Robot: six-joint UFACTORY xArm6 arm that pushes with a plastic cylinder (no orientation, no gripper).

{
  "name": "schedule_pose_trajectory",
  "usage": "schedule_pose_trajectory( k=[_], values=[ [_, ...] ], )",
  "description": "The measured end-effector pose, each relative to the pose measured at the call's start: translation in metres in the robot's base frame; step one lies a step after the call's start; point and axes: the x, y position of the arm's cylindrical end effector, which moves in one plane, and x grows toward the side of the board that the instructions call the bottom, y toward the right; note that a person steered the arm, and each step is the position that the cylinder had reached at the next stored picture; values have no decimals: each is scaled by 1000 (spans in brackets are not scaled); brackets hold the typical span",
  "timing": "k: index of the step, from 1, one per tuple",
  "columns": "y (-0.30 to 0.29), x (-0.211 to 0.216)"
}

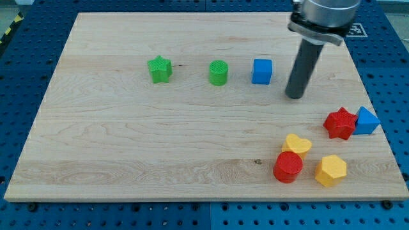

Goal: Move your hand to the bottom of the blue triangle

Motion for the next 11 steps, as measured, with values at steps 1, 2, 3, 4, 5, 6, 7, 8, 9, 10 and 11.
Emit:
schedule_pose_trajectory(
  k=[1,2,3,4,5,6,7,8,9,10,11],
  values=[
    [35,0],
    [73,0],
    [126,7],
    [158,38],
    [160,84],
    [152,110],
    [128,102],
    [128,98],
    [118,98],
    [100,98],
    [98,98]
  ],
)
